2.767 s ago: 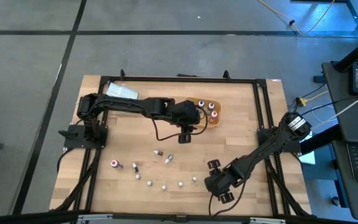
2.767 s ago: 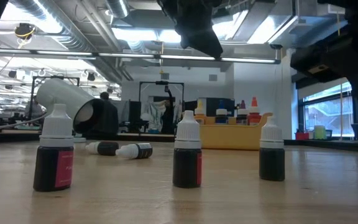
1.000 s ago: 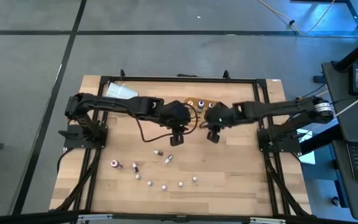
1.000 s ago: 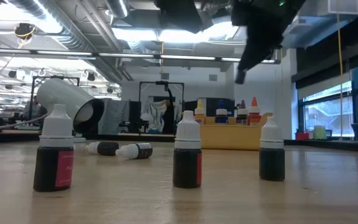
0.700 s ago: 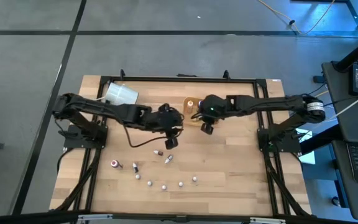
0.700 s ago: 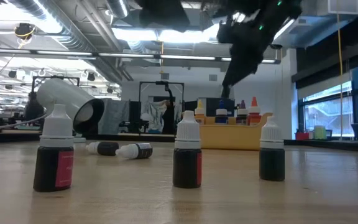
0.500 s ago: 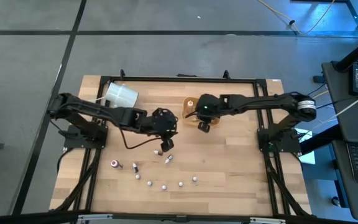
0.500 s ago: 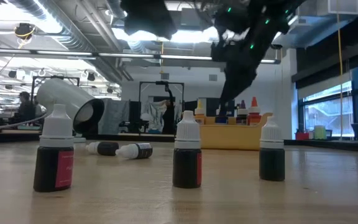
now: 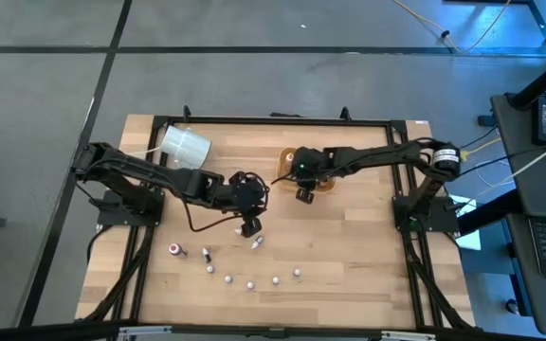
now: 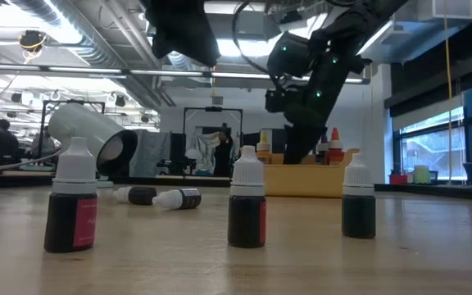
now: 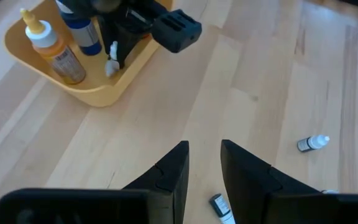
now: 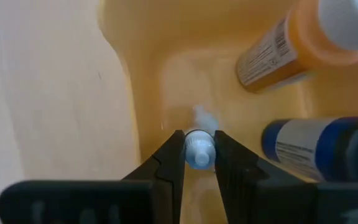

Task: Pick & Place food coloring
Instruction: Put the small green food coloring bottle into the yellow bin, then put the small red food coloring bottle into the yellow bin

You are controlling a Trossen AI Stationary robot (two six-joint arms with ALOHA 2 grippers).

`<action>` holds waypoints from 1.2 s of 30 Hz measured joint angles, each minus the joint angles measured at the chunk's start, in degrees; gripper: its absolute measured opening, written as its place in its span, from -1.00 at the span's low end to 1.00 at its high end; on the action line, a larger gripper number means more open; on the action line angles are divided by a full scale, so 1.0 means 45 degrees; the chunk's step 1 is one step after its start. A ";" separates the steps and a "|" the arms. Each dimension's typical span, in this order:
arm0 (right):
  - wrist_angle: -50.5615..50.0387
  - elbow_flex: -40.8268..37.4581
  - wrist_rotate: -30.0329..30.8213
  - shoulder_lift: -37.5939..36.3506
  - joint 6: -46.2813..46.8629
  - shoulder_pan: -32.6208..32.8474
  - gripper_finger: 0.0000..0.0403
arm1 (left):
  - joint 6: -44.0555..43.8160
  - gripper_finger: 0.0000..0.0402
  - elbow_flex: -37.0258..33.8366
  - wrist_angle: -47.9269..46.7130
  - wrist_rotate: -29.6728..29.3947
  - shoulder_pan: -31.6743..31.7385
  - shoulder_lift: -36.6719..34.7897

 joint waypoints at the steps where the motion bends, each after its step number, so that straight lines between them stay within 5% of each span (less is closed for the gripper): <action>1: 0.0016 0.0000 0.0010 0.0078 0.0000 0.0000 -0.61 | 0.0004 -0.56 0.0000 -0.0001 0.0000 0.0000 0.0000; 18: 0.0041 0.0005 -0.0054 0.0109 0.0010 0.0005 -0.57 | 0.0033 -0.54 0.0000 -0.0005 -0.0059 0.0000 0.0005; 36: -0.0213 0.0088 -0.0068 -0.0151 0.0024 0.0005 -0.29 | 0.0131 -0.12 0.0000 -0.2770 0.0656 0.0003 0.0015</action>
